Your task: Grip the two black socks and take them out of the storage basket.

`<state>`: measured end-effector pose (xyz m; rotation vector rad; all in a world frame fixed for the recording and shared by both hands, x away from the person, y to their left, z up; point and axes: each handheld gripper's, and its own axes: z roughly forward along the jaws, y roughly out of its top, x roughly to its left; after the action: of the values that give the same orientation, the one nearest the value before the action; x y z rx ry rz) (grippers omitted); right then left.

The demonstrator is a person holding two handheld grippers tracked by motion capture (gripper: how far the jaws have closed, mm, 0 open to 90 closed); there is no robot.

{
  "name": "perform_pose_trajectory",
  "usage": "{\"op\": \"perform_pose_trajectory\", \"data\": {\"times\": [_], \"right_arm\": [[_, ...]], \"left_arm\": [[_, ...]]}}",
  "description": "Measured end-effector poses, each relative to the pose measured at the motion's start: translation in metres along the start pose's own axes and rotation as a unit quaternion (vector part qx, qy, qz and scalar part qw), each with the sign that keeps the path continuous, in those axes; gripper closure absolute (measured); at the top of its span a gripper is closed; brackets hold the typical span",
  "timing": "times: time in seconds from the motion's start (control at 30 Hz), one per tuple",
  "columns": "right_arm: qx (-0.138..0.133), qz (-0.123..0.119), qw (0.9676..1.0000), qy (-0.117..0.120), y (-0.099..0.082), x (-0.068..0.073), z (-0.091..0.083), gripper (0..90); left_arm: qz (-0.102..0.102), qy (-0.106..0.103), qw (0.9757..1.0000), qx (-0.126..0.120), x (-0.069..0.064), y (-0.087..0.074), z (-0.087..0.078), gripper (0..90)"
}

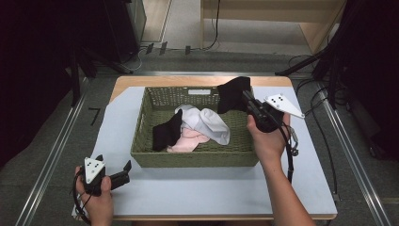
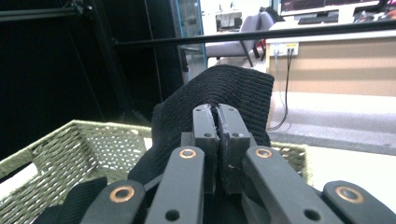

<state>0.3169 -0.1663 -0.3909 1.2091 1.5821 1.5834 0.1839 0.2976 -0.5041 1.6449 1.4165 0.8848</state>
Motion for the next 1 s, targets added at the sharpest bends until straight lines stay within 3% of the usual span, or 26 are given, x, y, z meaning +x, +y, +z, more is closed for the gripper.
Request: {"op": "perform_pose_trajectory", "data": {"times": [0.43,0.77,1.0], "right_arm": [[-0.028,0.010,0.9991,-0.028,0.014,-0.025,-0.025,88.6],[-0.040,0.017,0.9969,-0.066,0.019,-0.058,-0.049,88.6],[-0.036,0.024,0.9944,-0.096,0.009,-0.083,-0.062,88.6]], "left_arm": [[0.001,0.000,1.0000,0.000,0.000,0.000,0.000,0.1],[0.002,0.001,1.0000,-0.003,-0.001,0.000,-0.001,0.1],[0.004,0.002,1.0000,-0.005,-0.001,0.000,-0.001,0.1]]}}
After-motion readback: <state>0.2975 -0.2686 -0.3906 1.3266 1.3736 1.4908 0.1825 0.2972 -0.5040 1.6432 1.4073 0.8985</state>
